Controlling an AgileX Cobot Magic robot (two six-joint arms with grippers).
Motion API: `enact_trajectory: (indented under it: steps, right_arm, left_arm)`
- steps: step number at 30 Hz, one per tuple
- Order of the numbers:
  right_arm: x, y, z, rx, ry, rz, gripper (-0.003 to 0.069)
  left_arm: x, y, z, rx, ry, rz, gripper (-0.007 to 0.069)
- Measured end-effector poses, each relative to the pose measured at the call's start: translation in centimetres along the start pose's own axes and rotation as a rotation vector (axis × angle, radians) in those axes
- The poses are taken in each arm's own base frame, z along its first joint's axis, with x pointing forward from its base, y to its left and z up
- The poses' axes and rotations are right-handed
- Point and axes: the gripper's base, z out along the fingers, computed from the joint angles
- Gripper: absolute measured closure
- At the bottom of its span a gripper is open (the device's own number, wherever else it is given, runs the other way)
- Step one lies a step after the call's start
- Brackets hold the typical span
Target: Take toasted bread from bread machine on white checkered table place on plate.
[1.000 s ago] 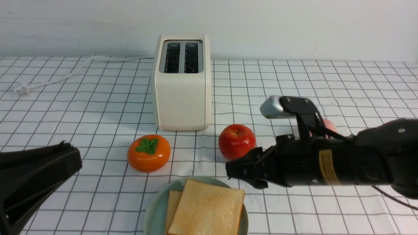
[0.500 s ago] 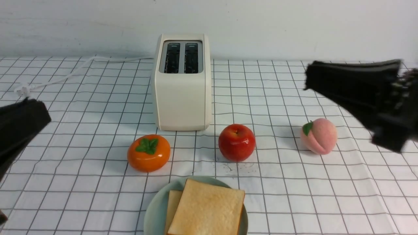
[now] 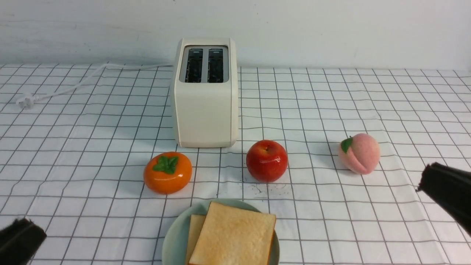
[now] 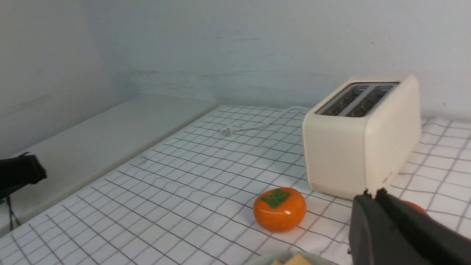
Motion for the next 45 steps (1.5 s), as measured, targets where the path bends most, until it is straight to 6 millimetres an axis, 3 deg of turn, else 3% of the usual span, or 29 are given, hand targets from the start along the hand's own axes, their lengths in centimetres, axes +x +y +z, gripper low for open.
enact_trajectory:
  steps: [5, 11, 21, 27, 29, 35, 45]
  right_arm:
    - [2.1, -1.3, 0.1, 0.077, 0.039, 0.017, 0.0654]
    - [2.2, -1.3, 0.1, 0.077, 0.041, 0.018, 0.0645]
    - [2.0, -1.5, 0.1, 0.099, 0.027, 0.017, 0.0637]
    - [1.4, -2.1, -1.7, 0.198, -0.093, -0.005, 0.0646]
    - [2.1, -2.7, -2.7, 0.259, -0.130, -0.029, 0.0659]
    - [7.9, -4.3, -5.5, 0.432, -0.215, -0.094, 0.0669]
    - [8.9, -4.5, -5.9, 0.465, -0.250, -0.110, 0.0669]
  left_arm:
    - [2.7, 0.6, 0.2, -0.013, 0.071, -0.015, 0.0638]
    - [4.1, 0.9, 0.3, -0.021, 0.113, -0.023, 0.0638]
    - [4.4, 1.0, 0.3, -0.022, 0.124, -0.025, 0.0638]
    - [4.4, 1.0, 0.3, -0.021, 0.124, -0.027, 0.0638]
    - [4.4, 1.0, 0.3, -0.021, 0.124, -0.028, 0.0638]
    - [4.4, 1.0, 0.3, -0.021, 0.124, -0.028, 0.0638]
    - [4.4, 1.0, 0.3, -0.021, 0.124, -0.028, 0.0637]
